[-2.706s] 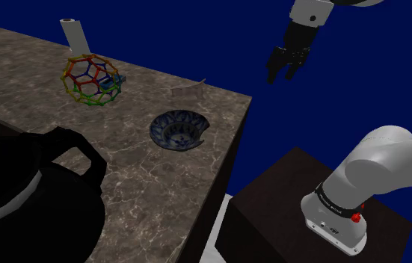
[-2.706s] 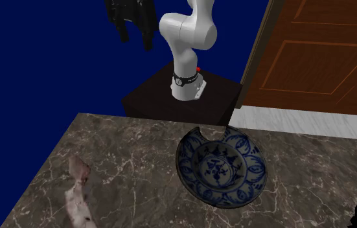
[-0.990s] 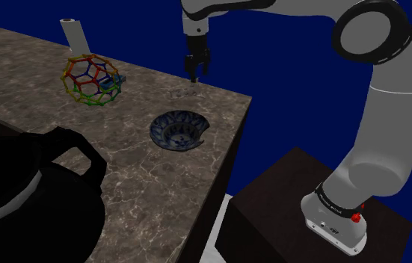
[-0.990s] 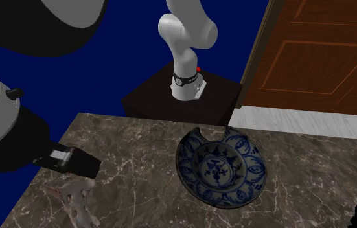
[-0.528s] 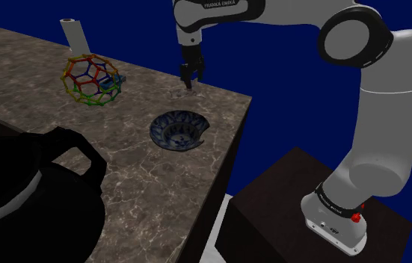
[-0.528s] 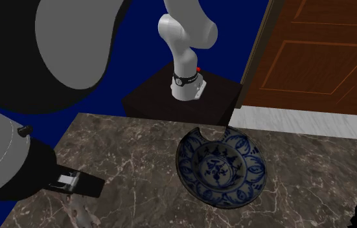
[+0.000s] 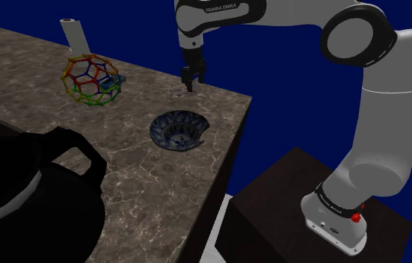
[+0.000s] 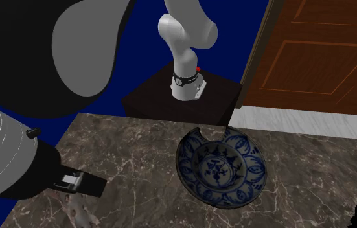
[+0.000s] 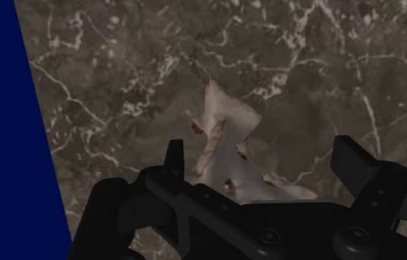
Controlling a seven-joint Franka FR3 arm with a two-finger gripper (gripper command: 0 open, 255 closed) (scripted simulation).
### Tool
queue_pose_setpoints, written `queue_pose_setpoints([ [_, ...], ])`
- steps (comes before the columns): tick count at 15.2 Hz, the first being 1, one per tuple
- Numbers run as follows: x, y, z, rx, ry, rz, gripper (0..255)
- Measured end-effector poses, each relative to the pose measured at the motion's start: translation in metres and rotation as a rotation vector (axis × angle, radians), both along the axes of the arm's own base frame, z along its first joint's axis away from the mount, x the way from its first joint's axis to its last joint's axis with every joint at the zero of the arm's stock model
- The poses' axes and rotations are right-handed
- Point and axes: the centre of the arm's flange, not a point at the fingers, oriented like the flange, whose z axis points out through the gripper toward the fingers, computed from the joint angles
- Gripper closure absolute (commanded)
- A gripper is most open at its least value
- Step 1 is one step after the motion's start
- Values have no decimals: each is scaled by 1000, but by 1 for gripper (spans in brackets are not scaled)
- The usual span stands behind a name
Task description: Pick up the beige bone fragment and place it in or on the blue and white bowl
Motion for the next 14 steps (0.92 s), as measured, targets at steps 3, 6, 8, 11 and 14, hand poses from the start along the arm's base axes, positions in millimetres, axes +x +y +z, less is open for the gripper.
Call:
queue_pose_setpoints([
  [3,1,-6,6,-19,-18,-2,255],
  [6,1,-4,-5,-22,-5,6,255],
  [8,3,-6,-5,-9,-3,-2,255],
  [11,2,-3,-4,-3,2,-2,255],
  [14,-1,2,7,1,8,3,255],
])
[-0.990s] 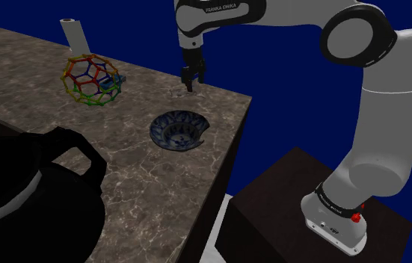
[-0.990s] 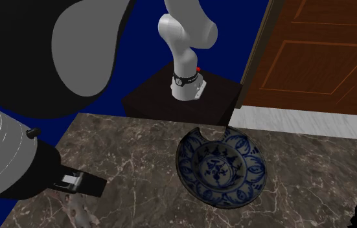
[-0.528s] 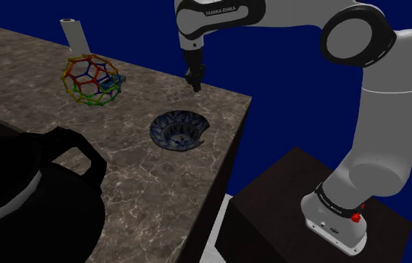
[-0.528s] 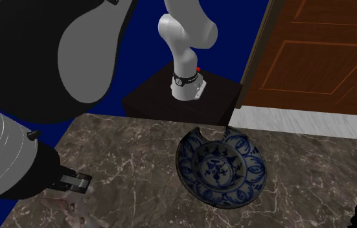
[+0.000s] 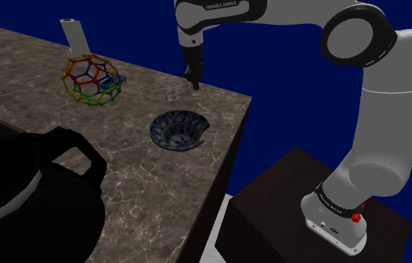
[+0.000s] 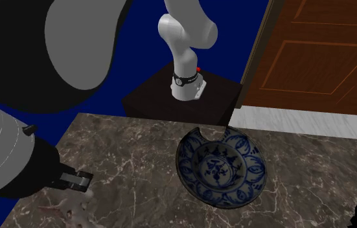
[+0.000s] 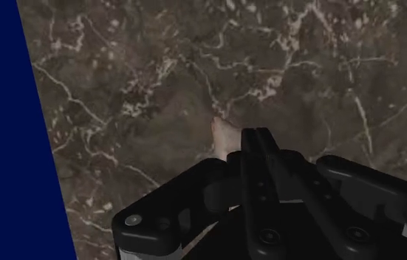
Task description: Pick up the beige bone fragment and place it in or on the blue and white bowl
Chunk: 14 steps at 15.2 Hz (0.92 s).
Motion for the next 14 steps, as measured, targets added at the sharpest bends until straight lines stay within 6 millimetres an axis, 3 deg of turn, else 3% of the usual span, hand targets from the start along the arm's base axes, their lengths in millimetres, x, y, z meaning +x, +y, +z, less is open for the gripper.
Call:
queue_pose_setpoints([
  [1,0,0,0,0,-1,0,0],
  [3,-2,9,-1,-19,-26,78,0],
  [6,-17,51,-6,-133,-176,639,0],
  [8,-26,64,-11,-182,-240,878,0],
  [14,-18,61,-24,-209,-296,960,0],
])
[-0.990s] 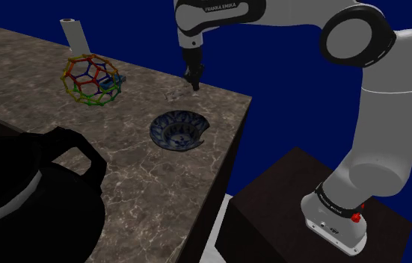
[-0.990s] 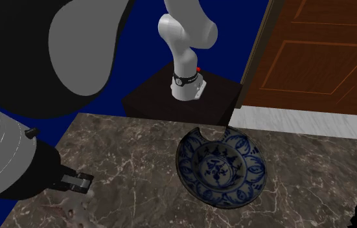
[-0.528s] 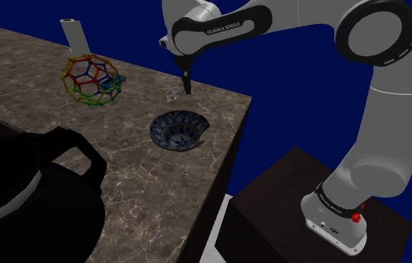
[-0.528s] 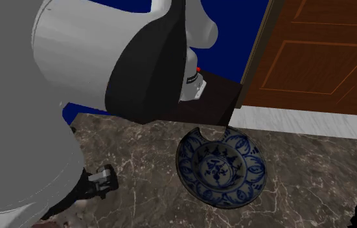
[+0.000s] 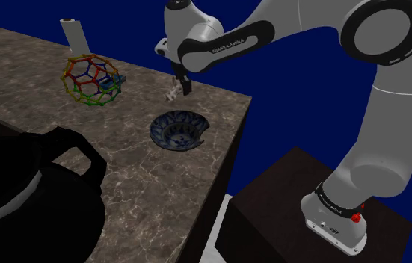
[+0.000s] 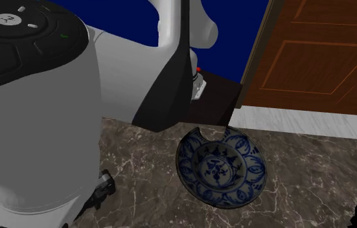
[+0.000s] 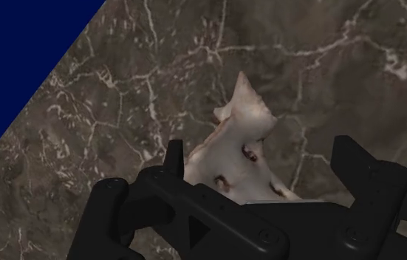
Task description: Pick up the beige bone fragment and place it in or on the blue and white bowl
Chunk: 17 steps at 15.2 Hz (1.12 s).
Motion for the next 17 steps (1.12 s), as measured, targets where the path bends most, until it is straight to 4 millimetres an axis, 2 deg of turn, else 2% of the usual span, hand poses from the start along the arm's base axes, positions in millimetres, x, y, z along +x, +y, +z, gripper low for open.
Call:
queue_pose_setpoints([
  [7,2,-1,-3,9,-18,7,0],
  [8,2,-2,-3,11,-19,9,255],
  [13,19,-3,13,33,-67,17,255],
  [17,20,-9,19,50,-90,30,255],
])
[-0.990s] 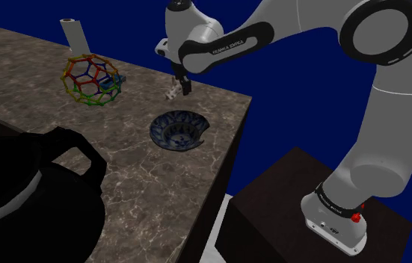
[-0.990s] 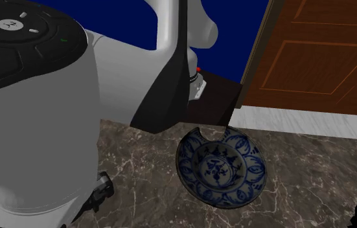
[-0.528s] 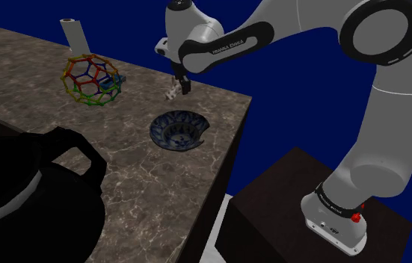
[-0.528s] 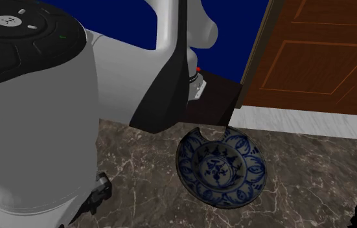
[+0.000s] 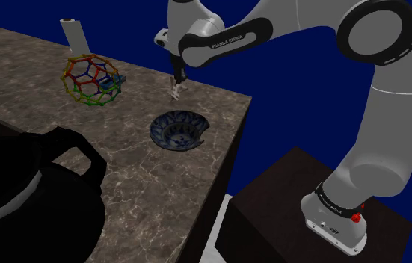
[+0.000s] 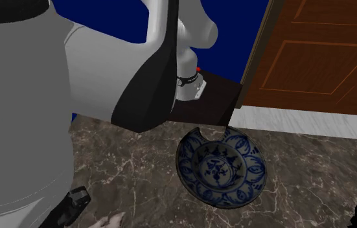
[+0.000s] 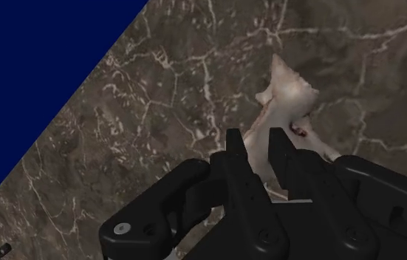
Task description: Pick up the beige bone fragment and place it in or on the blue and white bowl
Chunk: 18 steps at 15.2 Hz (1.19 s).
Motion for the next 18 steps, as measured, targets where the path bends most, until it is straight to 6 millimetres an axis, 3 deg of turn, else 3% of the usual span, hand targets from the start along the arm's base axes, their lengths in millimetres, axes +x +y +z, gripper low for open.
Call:
queue_pose_setpoints([
  [3,-3,9,-3,-20,-56,33,255],
  [11,-20,7,16,-54,98,-29,255],
  [12,-20,7,16,-54,99,-29,0],
  [14,-16,13,15,-79,120,23,0],
  [18,-9,67,-7,-368,360,705,0],
])
